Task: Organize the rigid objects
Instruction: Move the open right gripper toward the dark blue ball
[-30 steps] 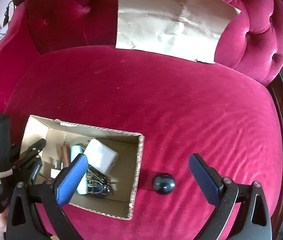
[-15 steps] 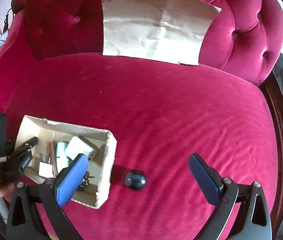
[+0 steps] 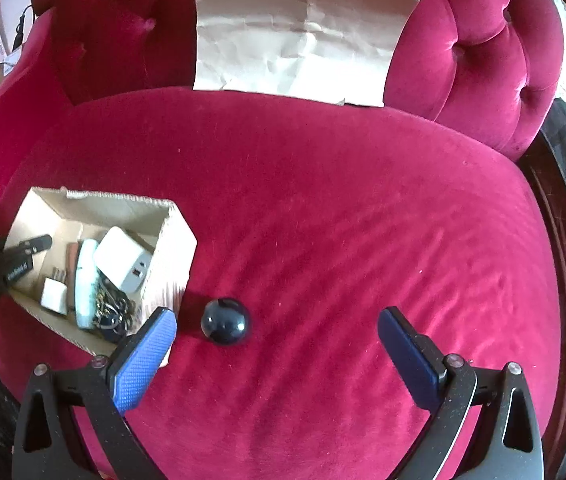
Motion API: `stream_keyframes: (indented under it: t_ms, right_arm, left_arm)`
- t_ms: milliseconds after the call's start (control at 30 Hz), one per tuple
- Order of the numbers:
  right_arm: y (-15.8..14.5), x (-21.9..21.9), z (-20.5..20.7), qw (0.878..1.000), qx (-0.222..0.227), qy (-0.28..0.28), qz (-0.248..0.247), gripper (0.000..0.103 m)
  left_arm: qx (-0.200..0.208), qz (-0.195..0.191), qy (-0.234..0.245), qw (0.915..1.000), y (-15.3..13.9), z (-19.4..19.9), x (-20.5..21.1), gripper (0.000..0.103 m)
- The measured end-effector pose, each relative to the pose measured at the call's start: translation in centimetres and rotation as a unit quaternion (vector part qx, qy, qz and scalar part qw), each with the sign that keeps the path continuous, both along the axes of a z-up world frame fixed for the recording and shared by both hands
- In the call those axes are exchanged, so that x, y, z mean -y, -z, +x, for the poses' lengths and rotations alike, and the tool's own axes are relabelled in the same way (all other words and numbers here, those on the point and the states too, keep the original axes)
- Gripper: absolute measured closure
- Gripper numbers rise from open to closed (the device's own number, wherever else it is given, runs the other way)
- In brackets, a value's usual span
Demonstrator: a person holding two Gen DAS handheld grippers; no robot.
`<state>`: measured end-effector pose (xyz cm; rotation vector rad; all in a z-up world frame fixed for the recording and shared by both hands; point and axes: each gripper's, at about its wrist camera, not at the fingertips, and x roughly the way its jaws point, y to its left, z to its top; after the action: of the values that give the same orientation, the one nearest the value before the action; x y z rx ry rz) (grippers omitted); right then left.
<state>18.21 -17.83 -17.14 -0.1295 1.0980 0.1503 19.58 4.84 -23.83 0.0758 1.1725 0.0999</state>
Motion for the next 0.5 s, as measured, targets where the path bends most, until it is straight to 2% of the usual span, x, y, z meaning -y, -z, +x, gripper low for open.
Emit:
stream_keyframes:
  t_ms: [267, 500]
  right_arm:
    - [1.1, -0.4, 0.1, 0.999, -0.003, -0.038, 0.017, 0.0]
    - [2.8, -0.6, 1.0, 0.998, -0.02, -0.056, 0.009, 0.0]
  left_arm:
    - [0.0, 0.0, 0.0, 1.0, -0.1, 0.0, 0.1, 0.098]
    - [0.0, 0.001, 0.001, 1.0, -0.1, 0.0, 0.1, 0.098]
